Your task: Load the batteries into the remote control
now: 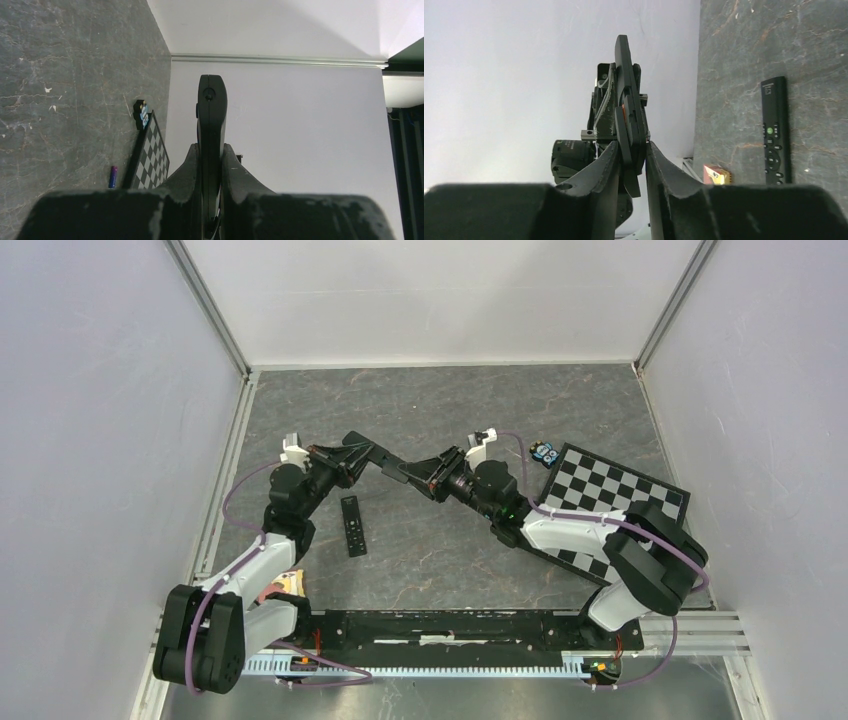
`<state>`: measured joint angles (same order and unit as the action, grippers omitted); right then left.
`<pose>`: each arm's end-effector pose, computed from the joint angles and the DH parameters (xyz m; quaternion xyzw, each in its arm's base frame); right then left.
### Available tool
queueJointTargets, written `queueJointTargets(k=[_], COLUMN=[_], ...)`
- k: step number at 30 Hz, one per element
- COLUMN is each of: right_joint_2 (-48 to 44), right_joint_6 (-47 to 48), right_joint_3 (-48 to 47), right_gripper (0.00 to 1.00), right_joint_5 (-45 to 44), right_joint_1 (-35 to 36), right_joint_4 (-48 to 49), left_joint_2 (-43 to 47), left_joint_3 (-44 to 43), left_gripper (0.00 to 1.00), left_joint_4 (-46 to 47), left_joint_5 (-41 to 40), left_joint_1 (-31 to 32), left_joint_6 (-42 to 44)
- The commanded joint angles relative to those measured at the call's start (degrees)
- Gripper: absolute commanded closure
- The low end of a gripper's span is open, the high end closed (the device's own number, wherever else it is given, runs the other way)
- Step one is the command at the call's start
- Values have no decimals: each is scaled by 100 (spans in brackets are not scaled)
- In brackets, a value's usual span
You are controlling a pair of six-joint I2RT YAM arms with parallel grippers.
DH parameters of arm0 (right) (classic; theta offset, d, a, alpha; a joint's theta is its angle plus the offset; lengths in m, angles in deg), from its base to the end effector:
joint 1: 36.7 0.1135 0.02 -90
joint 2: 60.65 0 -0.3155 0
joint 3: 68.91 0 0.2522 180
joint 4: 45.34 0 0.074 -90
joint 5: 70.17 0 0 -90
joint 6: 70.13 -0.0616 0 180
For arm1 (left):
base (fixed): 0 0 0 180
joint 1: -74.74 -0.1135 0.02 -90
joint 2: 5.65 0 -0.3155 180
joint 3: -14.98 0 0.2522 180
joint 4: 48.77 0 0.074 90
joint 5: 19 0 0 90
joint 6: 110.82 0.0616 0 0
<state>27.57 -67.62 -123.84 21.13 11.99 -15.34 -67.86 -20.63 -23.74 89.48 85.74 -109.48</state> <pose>0.2342 0.2686 0.2826 0.2342 0.6884 0.6400 0.2485 0.2228 -0.0632 0.2761 -0.3563 0.6213 -0.6002 0.3561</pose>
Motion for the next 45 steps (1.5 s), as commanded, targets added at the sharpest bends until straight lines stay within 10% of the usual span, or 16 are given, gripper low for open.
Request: queueJointTargets(k=[1,45], right_joint_2=[12,102], right_joint_6=[-408,-1215], right_joint_3=[108,188], right_gripper=[74,59], right_joint_5=[-194,-814], right_joint_1=[-17,18], right_joint_4=[325,345], left_joint_2=[98,93], left_joint_3=[-22,411], left_gripper=[98,98], left_joint_4=[768,1764], left_joint_5=[222,237], left_joint_1=[25,30], left_joint_6=[77,-5])
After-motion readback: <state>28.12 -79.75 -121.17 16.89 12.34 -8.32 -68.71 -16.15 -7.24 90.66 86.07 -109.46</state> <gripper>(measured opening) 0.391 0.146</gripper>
